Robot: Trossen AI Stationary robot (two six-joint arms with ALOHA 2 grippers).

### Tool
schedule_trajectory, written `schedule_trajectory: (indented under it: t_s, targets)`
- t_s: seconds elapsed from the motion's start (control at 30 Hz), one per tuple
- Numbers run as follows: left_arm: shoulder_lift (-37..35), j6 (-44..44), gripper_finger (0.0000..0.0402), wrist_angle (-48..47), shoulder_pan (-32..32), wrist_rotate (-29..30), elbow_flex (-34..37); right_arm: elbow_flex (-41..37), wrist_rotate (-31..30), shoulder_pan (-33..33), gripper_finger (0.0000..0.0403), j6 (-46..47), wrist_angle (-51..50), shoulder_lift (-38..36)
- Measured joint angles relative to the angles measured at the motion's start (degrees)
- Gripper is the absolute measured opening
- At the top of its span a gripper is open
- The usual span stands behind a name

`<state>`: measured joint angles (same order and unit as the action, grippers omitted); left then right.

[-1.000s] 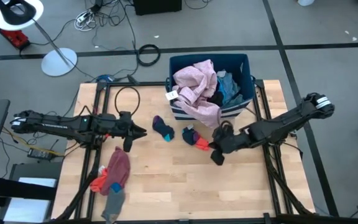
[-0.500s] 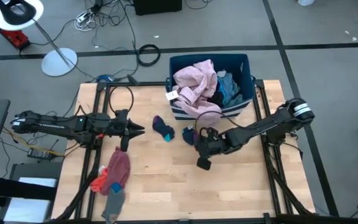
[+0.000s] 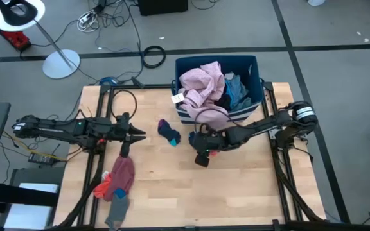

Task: Sort clothes
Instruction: Put the right dark blue socks into the blue bin

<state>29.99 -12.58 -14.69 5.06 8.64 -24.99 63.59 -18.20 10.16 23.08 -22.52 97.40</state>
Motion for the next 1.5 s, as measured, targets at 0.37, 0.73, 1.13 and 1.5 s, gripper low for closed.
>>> schedule_trajectory:
  t_s: [0.37, 0.73, 1.13, 1.5]
  targets:
    - [-2.7, 1.5, 0.0094, -1.6, 0.0, 0.5, 0.1, 0.0, 0.0, -3.6, 0.0164, -2.2, 2.7, 6.8]
    - [-4.5, -3.1, 0.0094, 4.5, 0.0, 0.2, 6.1, 0.0, 1.4, -4.8, 0.0117, -2.4, 2.9, 9.9]
    - [-4.4, -5.4, 0.0094, 8.0, -0.1, -0.7, 6.3, 6.4, -0.6, -2.9, 0.0005, -1.2, -3.6, 1.2]
    - [-4.4, -6.1, 0.0094, 10.8, -0.1, -0.8, 6.4, 20.6, -18.3, -3.1, 0.0002, -7.1, -27.3, -6.4]
